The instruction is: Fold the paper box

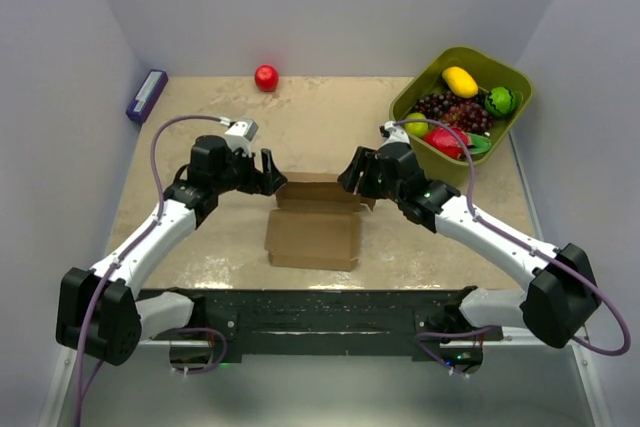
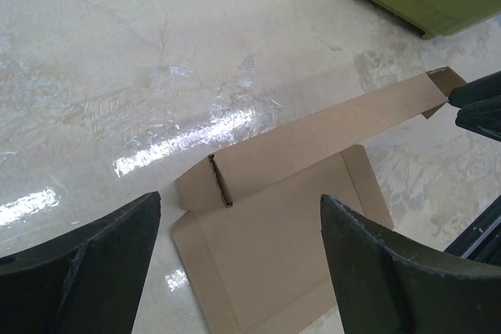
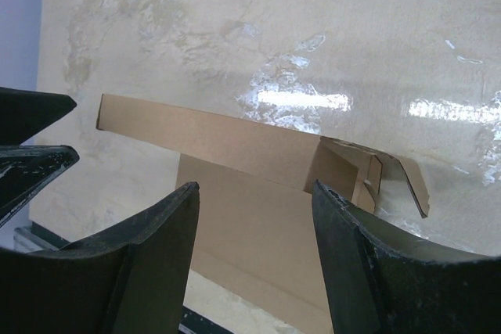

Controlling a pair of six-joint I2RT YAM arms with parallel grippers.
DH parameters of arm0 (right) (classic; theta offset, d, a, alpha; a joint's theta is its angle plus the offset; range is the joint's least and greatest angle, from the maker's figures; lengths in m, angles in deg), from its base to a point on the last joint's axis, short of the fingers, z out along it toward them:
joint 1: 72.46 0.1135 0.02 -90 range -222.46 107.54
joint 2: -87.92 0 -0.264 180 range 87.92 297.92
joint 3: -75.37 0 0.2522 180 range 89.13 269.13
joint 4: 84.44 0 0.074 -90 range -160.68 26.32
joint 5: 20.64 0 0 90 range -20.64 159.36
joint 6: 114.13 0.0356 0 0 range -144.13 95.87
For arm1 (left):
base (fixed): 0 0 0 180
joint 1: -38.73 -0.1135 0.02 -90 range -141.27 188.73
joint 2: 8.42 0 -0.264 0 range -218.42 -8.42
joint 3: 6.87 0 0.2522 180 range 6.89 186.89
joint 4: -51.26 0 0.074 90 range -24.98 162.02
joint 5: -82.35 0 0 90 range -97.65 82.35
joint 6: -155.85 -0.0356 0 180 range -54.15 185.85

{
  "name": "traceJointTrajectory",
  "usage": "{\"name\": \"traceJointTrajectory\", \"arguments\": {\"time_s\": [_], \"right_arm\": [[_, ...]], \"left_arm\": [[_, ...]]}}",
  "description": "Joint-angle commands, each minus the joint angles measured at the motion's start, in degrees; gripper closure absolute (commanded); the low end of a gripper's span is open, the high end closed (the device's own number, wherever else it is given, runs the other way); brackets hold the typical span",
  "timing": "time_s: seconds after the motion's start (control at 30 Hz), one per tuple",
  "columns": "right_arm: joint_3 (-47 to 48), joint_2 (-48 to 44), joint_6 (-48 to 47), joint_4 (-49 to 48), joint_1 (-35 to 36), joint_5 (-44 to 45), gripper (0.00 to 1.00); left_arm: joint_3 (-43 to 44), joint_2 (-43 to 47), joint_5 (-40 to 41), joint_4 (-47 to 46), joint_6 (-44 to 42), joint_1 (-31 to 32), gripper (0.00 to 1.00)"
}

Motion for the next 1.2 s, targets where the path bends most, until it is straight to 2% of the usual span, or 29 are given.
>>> {"name": "traceJointTrajectory", "arguments": {"time_s": [0.0, 0.27, 0.5, 0.77, 1.07, 1.17], "right_arm": [[-0.4, -0.3, 0.8, 0.9, -0.3, 2.3, 0.37], [-0.5, 0.6, 0.6, 0.1, -0.8, 2.3, 0.38], [-1.2, 1.6, 0.7, -1.2, -1.4, 1.4, 0.44], [-3.4, 2.2, 2.3, -4.8, -2.5, -0.9, 0.45], [-5.2, 2.8, 3.8, -7.8, -3.1, -2.2, 0.47], [-5.5, 2.9, 3.8, -8.2, -3.1, -2.2, 0.48]], "left_arm": [[-0.7, -1.3, -2.6, -2.0, -1.5, -0.7, 0.15], [-0.1, -3.2, -3.0, -2.8, -1.1, -0.9, 0.2], [0.9, -6.0, -5.8, -4.5, 0.0, -1.7, 0.25], [1.8, -8.3, -8.2, -6.1, 0.6, -1.9, 0.32], [0.8, -6.7, -8.9, -10.2, 1.7, -2.4, 0.32], [1.2, -7.9, -8.4, -9.8, 2.1, -2.9, 0.35]]}}
